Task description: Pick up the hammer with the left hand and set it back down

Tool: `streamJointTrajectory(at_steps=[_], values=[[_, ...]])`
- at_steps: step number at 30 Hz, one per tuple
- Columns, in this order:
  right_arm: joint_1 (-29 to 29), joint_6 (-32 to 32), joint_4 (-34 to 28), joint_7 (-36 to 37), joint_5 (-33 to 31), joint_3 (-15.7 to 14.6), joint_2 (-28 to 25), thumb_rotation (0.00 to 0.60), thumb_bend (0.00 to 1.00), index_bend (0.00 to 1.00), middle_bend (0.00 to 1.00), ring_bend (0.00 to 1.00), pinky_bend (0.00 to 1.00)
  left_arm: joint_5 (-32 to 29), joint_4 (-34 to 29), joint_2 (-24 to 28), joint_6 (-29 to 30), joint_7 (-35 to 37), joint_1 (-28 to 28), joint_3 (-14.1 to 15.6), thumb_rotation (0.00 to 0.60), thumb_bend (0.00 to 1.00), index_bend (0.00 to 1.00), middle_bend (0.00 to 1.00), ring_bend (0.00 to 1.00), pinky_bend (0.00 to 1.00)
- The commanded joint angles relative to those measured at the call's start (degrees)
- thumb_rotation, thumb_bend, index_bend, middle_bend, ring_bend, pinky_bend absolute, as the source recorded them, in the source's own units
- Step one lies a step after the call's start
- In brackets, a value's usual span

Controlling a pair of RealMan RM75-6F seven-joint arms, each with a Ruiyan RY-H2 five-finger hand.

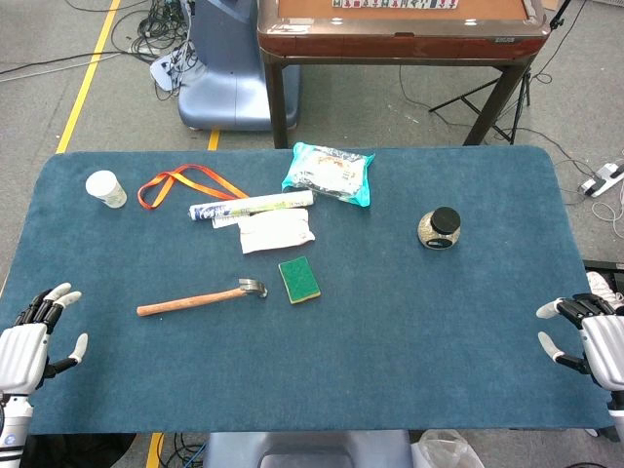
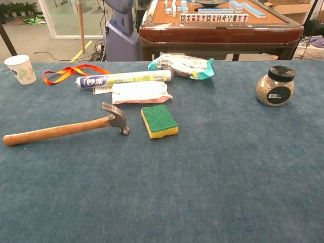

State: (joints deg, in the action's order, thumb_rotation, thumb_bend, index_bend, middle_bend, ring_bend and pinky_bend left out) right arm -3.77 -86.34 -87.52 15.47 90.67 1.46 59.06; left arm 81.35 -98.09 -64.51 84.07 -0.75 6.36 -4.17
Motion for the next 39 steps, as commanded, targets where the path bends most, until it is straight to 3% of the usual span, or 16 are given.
streamJointTrajectory(at_steps=[1,16,32,39], values=[[0.01,-0.06,0.0,0.0,-0.03,0.04,0.01,0.6,0.32,0.46,0.45,0.39,0.26,0.09,-0.06,0.01,-0.05,-0.12,-0.01,0.06,0.6,0.36,0.21,0.12,0.09,0.17],[0.91,-1.25,-0.12,-0.2,-2.64,1.39,0.36,0.6,0.32,0.46,0.45,0.39,0.26,0.21,-0.43,-0.1,-3.08,-1.63,2.22,-0.55,0.6,0.36,0.21,0.12,0.09,0.16],[0.77,-0.74,0.05,0.14,-2.41,1.44,0.3,0.6,0.32,0.46,0.45,0.39,0.26,-7.25,-0.59,-3.48,-17.33,-8.01,11.87,-3.21,0.6,0.27,0.19,0.12,0.08,0.13],[0.8,-0.76,0.12,0.56,-2.12,1.36,0.18,0.6,0.32,0.46,0.45,0.39,0.26,-11.63,-0.29,-6.32,-21.96,-11.64,15.64,-3.98,0.6,0.27,0.11,0.12,0.03,0.1]])
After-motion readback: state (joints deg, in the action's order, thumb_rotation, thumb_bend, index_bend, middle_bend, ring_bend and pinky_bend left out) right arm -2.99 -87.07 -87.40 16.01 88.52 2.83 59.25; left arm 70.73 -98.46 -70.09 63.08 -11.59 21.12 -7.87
